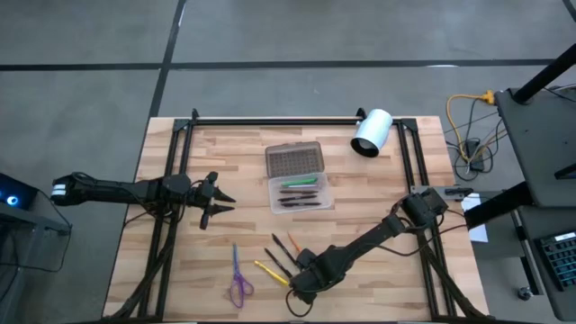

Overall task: Pick & place school supplies into a supply box
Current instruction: Put the orange pencil into the transparent supply box

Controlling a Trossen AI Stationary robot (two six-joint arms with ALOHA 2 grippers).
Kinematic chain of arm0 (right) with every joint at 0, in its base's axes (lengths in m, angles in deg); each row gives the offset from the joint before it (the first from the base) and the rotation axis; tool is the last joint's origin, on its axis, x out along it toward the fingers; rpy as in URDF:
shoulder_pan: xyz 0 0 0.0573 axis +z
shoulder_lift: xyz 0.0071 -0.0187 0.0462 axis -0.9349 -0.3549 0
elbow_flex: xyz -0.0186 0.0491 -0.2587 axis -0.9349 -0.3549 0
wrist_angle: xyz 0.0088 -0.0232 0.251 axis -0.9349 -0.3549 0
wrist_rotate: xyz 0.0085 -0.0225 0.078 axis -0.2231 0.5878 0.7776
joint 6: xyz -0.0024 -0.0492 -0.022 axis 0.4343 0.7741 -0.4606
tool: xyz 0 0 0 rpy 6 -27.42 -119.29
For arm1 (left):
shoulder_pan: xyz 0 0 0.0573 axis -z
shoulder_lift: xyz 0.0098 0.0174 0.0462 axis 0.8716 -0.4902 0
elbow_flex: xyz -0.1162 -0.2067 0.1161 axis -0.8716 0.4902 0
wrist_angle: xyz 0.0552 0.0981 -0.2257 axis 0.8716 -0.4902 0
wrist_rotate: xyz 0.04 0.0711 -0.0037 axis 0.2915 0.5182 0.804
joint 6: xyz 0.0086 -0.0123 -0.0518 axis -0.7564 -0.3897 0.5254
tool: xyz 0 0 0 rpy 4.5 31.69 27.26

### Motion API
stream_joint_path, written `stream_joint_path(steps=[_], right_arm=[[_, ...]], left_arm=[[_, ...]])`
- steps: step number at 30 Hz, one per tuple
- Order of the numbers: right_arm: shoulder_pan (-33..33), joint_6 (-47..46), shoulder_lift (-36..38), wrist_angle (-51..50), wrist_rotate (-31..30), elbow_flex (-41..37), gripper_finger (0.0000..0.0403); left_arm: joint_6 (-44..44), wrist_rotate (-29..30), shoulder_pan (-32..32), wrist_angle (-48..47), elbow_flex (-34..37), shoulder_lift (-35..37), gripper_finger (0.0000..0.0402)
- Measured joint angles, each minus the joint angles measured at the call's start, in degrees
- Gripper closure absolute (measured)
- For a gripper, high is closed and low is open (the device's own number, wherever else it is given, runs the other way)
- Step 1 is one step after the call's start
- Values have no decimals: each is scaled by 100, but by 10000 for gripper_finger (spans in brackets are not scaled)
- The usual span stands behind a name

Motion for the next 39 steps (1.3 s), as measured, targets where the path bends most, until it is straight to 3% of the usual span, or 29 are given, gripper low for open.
stream_joint_path(steps=[10,18,24,39], right_arm=[[-21,99,-195,-43,249,17,352],[-59,228,-197,-145,307,15,388],[-78,308,-191,-168,309,13,388],[-61,51,83,-994,-413,-46,390]], left_arm=[[0,0,-1,0,0,0,302],[0,0,0,0,0,0,302],[2,0,-2,0,0,0,302],[0,0,0,0,0,0,302]])
